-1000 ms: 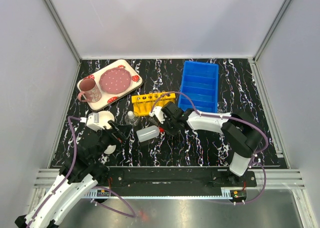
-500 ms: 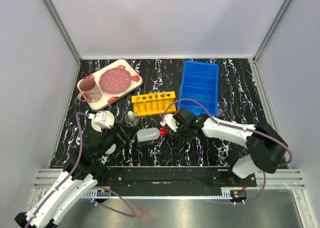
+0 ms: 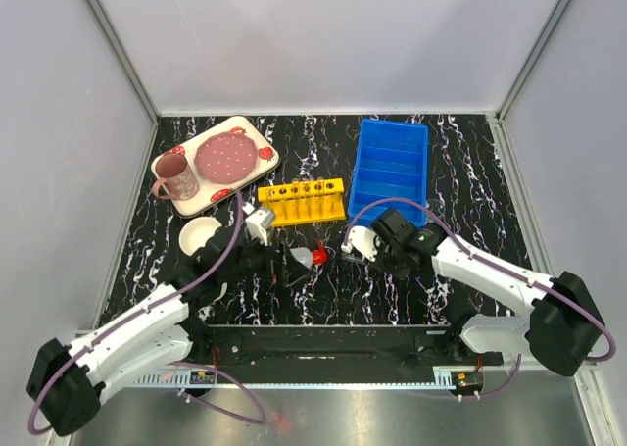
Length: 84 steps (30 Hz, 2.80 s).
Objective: Organize the chemistry lab equipment
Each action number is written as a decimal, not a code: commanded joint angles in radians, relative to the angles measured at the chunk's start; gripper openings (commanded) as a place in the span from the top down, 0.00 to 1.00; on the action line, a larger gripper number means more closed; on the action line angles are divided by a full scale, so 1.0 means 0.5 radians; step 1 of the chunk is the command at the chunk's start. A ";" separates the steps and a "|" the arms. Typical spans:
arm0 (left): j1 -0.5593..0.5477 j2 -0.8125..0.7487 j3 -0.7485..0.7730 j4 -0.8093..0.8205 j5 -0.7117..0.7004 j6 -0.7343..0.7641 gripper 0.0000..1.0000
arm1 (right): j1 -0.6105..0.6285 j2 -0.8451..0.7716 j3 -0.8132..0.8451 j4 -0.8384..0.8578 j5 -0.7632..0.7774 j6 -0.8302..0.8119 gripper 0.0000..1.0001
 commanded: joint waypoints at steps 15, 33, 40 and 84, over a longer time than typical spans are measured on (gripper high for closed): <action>-0.506 0.713 0.351 0.697 0.165 1.836 0.01 | -0.063 -0.179 0.234 -0.453 -0.631 -0.101 0.77; -0.755 0.842 0.333 0.648 0.070 2.064 0.11 | -0.087 -0.121 0.412 -0.526 -1.036 0.015 0.77; -0.782 0.863 0.373 0.559 0.012 2.104 0.25 | -0.112 -0.084 0.452 -0.545 -1.131 0.037 0.77; -0.791 0.305 -0.149 1.761 -0.592 0.076 0.84 | -0.848 0.137 1.302 -0.287 -2.134 0.889 0.05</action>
